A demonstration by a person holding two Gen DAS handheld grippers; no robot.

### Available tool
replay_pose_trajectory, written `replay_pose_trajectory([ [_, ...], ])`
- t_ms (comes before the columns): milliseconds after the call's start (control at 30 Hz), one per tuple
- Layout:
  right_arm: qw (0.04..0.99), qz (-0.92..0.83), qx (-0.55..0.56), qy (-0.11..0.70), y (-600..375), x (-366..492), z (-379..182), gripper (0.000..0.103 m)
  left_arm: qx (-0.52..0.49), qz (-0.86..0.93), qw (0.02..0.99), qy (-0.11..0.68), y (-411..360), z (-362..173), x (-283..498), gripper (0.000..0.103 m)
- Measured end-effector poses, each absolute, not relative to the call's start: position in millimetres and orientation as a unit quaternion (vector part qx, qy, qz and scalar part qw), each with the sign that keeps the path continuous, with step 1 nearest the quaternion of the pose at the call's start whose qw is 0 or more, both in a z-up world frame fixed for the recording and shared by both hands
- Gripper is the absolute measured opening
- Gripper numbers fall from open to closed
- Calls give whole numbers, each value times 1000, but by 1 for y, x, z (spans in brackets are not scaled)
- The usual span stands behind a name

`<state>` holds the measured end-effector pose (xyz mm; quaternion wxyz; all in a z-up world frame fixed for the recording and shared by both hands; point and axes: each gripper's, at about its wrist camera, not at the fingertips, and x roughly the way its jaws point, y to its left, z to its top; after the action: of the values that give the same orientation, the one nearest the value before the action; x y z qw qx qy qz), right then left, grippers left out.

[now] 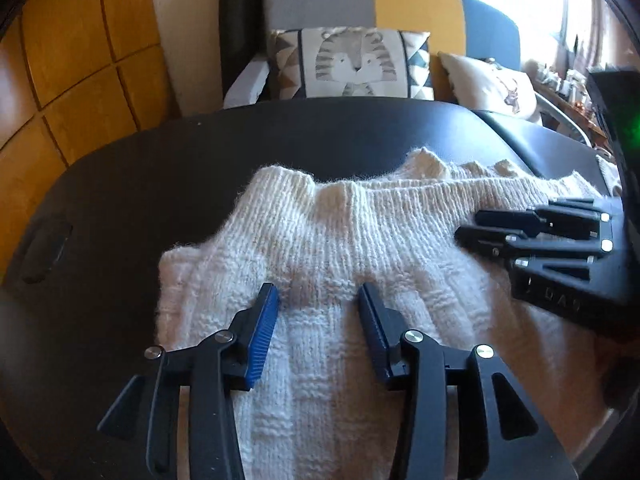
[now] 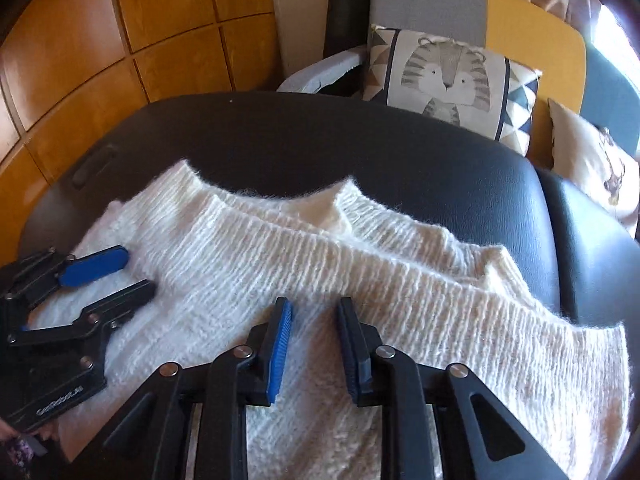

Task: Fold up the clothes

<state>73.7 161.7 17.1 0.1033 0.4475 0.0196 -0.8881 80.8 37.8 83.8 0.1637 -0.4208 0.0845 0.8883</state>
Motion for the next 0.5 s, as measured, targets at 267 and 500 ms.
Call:
replay_pose_trajectory([
  [267, 44, -909, 414, -7, 213, 99, 47, 25, -446, 866, 189, 123, 70, 85, 43, 46],
  [500, 33, -907, 410, -84, 271, 105, 23, 26, -466, 859, 181, 109, 87, 71, 7, 46],
])
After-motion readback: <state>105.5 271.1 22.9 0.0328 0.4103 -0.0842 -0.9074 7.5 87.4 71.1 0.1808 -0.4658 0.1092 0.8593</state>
